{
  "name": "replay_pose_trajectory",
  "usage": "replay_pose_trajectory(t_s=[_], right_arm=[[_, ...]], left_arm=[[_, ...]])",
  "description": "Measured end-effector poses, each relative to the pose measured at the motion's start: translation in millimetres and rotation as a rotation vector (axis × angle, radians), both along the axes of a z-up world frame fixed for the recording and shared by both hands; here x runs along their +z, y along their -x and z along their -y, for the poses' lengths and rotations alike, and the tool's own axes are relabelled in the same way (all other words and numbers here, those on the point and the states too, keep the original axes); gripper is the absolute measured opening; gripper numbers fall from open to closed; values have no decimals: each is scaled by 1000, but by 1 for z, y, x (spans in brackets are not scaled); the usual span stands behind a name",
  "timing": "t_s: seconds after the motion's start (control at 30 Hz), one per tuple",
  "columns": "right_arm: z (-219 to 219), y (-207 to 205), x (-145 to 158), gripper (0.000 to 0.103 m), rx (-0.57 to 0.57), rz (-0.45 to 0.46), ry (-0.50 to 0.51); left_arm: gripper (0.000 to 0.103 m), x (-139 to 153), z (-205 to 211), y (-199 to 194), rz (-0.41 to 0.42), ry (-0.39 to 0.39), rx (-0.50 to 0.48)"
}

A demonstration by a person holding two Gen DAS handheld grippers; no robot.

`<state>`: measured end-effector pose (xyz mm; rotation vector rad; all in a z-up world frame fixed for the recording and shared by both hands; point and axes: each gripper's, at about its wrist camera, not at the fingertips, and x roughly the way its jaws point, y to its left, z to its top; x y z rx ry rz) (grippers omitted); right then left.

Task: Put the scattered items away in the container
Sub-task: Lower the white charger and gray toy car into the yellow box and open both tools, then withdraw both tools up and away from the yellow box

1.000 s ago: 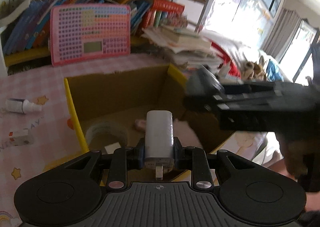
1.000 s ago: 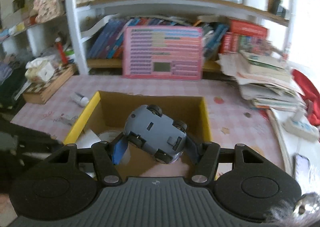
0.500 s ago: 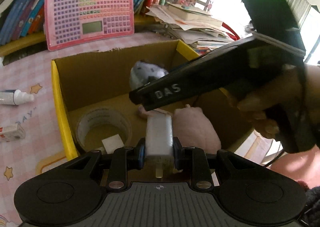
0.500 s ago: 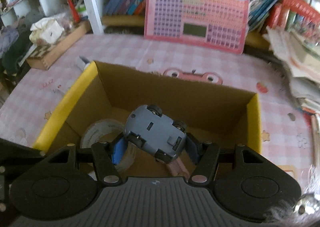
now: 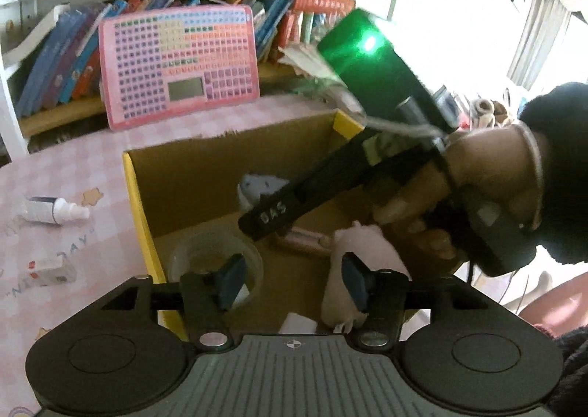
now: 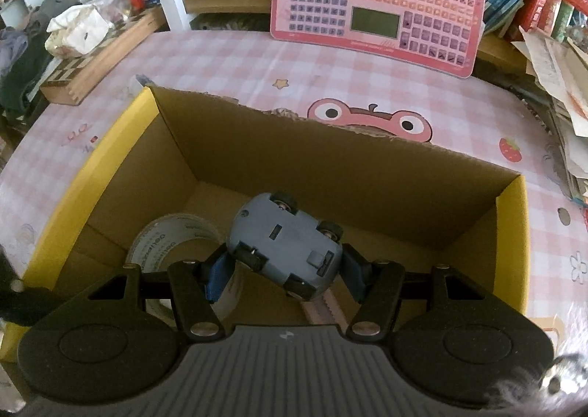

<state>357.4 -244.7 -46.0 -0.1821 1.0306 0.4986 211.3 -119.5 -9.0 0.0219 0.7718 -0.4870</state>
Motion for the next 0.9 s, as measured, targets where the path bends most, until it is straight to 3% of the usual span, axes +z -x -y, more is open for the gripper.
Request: replay_pose_trajectory(t_s=[0.1,0.33,0.73,0.9], right_arm=[[-2,-1,-2,59,-2,-4,3],[0,5,6,67,-21,29,-23],[6,45,41,70,-56,154,-71],[11,77,59,70,-105,251,-97]], left_arm=[[74,4,-3,3,24,12,21],[80,17,-17,14,72,44,74],[81,34,-47,40,133,57,176],[81,38,-63,59,150,73,189]])
